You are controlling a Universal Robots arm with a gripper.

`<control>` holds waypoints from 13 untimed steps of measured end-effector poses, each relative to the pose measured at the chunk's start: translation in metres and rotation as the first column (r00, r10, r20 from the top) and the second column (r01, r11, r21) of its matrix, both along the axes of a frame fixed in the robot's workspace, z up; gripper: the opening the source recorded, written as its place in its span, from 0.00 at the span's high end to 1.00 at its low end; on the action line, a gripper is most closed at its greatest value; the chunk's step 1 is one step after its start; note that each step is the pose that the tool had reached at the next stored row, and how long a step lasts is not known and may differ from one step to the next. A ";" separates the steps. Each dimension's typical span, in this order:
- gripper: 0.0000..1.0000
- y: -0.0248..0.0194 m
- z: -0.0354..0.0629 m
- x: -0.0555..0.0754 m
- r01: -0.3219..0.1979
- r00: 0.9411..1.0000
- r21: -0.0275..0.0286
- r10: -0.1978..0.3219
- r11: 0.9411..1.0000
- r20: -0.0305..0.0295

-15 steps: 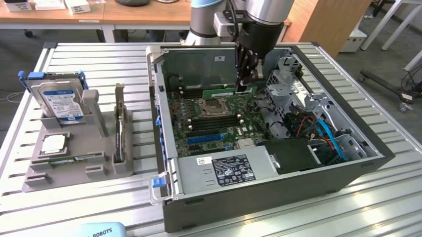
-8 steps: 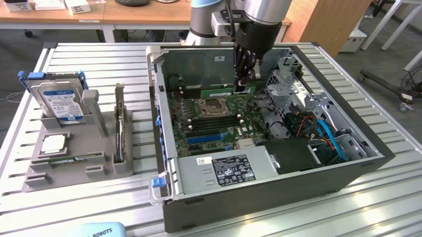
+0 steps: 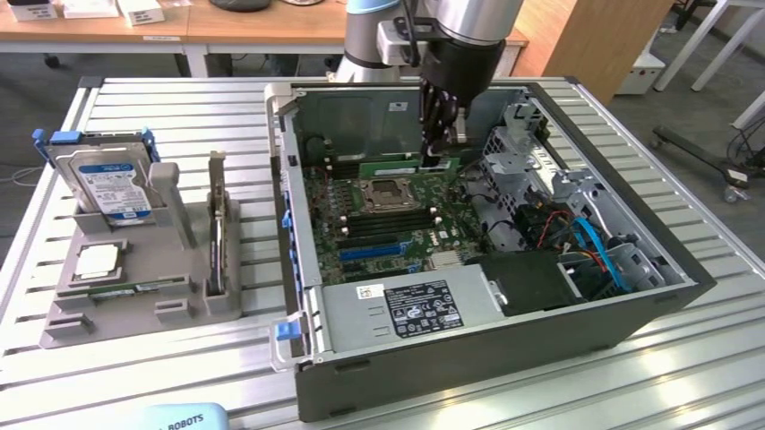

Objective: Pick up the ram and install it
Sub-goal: 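Insert the ram into the slot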

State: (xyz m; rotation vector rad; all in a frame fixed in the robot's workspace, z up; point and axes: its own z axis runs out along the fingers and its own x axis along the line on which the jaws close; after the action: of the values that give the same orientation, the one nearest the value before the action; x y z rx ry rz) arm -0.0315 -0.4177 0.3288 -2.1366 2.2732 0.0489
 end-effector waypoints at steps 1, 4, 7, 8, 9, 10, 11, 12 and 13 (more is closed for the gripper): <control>0.89 0.0000 0.0000 -0.001 0.002 1.000 0.000 -0.002 1.000 0.000; 0.89 0.0000 -0.0003 -0.003 0.008 1.000 0.000 -0.008 1.000 0.000; 0.89 0.0000 -0.0022 -0.003 0.011 1.000 0.000 -0.011 1.000 0.000; 0.89 0.0000 -0.0030 -0.003 0.013 1.000 0.000 -0.013 1.000 0.000; 0.89 0.0000 -0.0039 -0.004 0.014 1.000 0.000 -0.014 1.000 0.000; 0.89 0.0000 -0.0048 -0.004 0.015 1.000 0.000 -0.015 1.000 0.000; 0.89 0.0000 -0.0057 -0.004 0.016 1.000 0.000 -0.016 1.000 0.000; 0.89 0.0000 -0.0065 -0.004 0.017 1.000 0.000 -0.017 1.000 0.000; 0.89 0.0000 -0.0071 -0.004 0.018 1.000 0.000 -0.018 1.000 0.000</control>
State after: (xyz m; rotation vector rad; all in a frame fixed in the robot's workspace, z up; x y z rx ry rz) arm -0.0358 -0.4177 0.3218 -2.1161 2.2918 0.0485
